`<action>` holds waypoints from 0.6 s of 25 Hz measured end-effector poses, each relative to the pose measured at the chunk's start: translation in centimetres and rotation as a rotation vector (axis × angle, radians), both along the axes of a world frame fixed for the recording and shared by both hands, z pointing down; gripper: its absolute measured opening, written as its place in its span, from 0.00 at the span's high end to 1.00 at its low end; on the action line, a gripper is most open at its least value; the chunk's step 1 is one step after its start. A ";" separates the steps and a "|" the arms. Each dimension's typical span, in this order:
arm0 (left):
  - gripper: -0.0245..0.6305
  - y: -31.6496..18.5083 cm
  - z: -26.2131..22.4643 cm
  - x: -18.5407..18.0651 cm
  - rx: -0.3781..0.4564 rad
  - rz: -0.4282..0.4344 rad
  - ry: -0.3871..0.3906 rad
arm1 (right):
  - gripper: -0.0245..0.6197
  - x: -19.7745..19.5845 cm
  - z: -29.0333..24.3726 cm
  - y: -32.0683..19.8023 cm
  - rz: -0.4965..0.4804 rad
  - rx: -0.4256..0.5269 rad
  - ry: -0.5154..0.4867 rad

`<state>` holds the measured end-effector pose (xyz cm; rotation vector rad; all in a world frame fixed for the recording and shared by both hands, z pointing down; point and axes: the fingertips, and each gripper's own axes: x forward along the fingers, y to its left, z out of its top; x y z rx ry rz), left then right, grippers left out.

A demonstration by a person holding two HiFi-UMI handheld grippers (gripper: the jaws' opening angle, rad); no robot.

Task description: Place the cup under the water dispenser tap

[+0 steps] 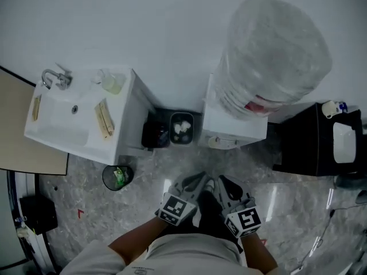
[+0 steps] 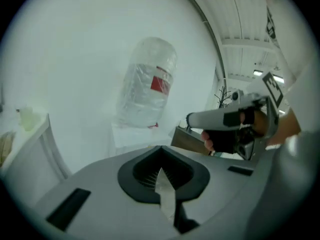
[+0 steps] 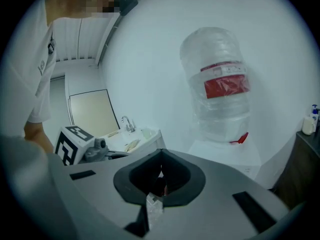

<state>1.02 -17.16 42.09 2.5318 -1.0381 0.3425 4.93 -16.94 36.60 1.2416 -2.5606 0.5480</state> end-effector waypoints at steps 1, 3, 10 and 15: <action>0.95 0.2 -1.5 0.0 0.006 -0.005 0.012 | 0.94 0.1 -0.7 0.2 0.009 0.005 0.000; 0.96 0.8 -3.9 0.2 0.022 -0.005 0.031 | 0.94 0.2 -1.8 0.4 0.018 0.020 0.004; 0.96 2.7 -7.0 0.4 0.071 0.019 0.041 | 0.94 -0.2 -3.8 2.1 0.049 0.046 0.023; 0.96 3.5 -7.6 0.3 0.103 0.013 0.035 | 0.94 -0.1 -4.3 2.9 0.061 0.056 0.040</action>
